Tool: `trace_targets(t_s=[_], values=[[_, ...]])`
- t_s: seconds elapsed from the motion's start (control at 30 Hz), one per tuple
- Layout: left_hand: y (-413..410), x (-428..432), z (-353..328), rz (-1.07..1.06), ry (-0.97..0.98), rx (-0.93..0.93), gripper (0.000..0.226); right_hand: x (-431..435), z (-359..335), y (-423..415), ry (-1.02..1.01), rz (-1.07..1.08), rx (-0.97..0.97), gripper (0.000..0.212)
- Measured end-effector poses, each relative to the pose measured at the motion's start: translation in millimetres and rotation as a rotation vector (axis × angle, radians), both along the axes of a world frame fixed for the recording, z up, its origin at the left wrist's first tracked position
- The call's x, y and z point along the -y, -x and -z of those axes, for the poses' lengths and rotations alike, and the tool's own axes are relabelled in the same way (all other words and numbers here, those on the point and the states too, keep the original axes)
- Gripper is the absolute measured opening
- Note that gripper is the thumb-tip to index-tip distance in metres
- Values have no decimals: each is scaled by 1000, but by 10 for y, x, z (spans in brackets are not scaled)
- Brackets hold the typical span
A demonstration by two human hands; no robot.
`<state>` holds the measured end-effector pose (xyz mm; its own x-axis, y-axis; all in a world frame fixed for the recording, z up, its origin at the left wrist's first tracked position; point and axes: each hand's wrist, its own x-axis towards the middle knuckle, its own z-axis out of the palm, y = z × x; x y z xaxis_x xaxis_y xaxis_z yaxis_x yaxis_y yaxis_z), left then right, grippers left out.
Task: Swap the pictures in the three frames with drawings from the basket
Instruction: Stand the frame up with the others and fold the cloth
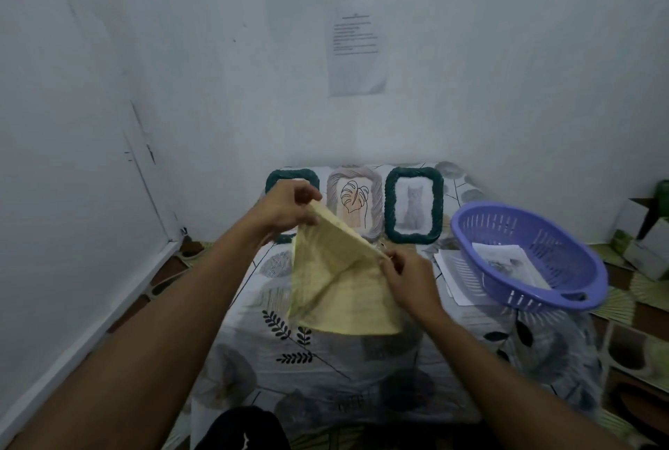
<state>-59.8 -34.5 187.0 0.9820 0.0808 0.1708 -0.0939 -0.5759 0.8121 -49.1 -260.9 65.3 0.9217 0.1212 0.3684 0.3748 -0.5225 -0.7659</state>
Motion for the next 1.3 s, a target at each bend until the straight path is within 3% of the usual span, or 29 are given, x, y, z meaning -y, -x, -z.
trace_targets(t_s=[0.07, 0.13, 0.27, 0.47, 0.6, 0.73, 0.9, 1.1, 1.17, 1.3], values=[[9, -52, 93, 1, -260, 10, 36, 199, -222, -152, 57, -41, 36, 9], [29, -9, 179, -1, -395, 46, 30, 314, -465, -286, 170, -117, 89, 9], [30, 53, 225, 22, -432, 83, 23, 452, -889, -476, 434, -219, 166, 14], [-34, 16, 227, 63, -599, 182, 9, 560, -1157, -616, 646, -374, 144, 15], [-50, -124, 168, -27, -492, 172, 4, 747, -1172, -676, 718, -500, -60, 9], [-87, -218, 162, -43, -446, 134, 11, 906, -1136, -764, 642, -500, -145, 11], [-101, -296, 177, -23, -170, 90, 7, 995, -1161, -672, 271, -521, -256, 10], [-129, -51, 141, -23, 157, 98, 9, 722, -1176, -556, -132, -522, -521, 26], [-142, 118, 127, 43, 224, 80, 8, 587, -1174, -496, -154, -583, -504, 20], [-117, 397, 116, 159, 314, 41, 9, 363, -1156, -460, -38, -530, -227, 9]])
